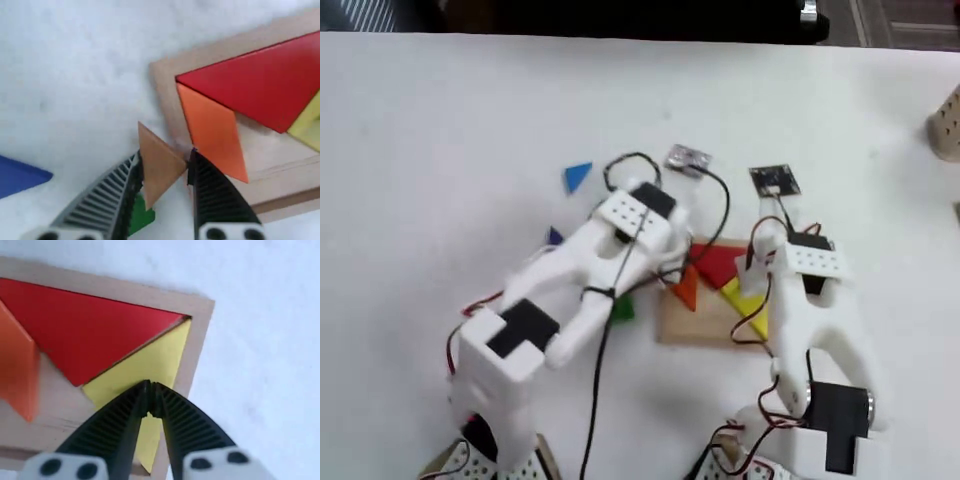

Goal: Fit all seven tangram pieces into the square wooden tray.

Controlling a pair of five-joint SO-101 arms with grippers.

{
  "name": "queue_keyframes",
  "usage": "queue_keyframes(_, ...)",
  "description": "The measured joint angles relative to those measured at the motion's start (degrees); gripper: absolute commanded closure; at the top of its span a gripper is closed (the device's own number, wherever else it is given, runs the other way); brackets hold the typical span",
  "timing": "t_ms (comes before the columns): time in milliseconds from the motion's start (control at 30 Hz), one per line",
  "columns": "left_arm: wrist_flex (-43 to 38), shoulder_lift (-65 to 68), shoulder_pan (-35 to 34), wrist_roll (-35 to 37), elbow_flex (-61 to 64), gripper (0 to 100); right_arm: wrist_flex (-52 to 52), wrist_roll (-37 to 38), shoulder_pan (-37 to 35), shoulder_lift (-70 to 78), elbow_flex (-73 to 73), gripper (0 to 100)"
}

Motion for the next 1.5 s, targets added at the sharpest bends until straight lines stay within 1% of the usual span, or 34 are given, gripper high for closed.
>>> queue_keyframes(167, -1.7, 0.0, 3.3, -0.1, 1.1, 94, 1.5, 0.0, 4.8, 0.0, 0.1, 98.1)
queue_keyframes(300, -2.1, -0.4, 5.4, -4.5, 1.3, 94, 2.1, 0.1, 8.0, 0.1, 0.2, 98.1)
queue_keyframes(367, -3.1, -2.7, 6.0, -5.7, 3.1, 94, 2.7, 0.1, 9.3, 0.2, 0.2, 98.1)
queue_keyframes(500, -9.6, -11.1, 6.2, -6.5, 10.8, 93, 3.2, 0.1, 11.3, 0.2, 1.1, 98.0)
queue_keyframes(633, -20.0, -18.9, 6.2, -9.7, 21.4, 93, 3.2, 1.2, 13.0, 0.2, 1.9, 98.1)
queue_keyframes(700, -24.2, -20.0, 6.2, -10.6, 23.8, 91, 3.2, 1.8, 13.2, 0.2, 2.0, 98.1)
queue_keyframes(800, -26.7, -19.9, 6.9, -10.6, 24.0, 85, 3.2, 1.9, 13.4, 0.2, 2.0, 98.1)
queue_keyframes(933, -27.6, -13.9, 9.4, -7.7, 21.2, 79, 3.2, 2.1, 13.4, 0.2, 2.0, 98.1)
queue_keyframes(1067, -27.6, -6.0, 9.8, -4.8, 16.2, 79, 3.2, 2.1, 13.4, 0.2, 2.0, 98.1)
queue_keyframes(1133, -26.7, -4.0, 9.8, -3.2, 13.5, 79, 3.2, 2.1, 13.4, 0.2, 2.0, 98.1)
queue_keyframes(1300, -22.6, -3.3, 9.4, 2.3, 10.5, 79, 3.2, 2.5, 13.4, 0.2, 2.0, 98.1)
queue_keyframes(1500, -17.7, -3.9, 9.0, 6.1, 9.3, 79, 3.2, 2.5, 13.4, 0.2, 2.0, 98.1)
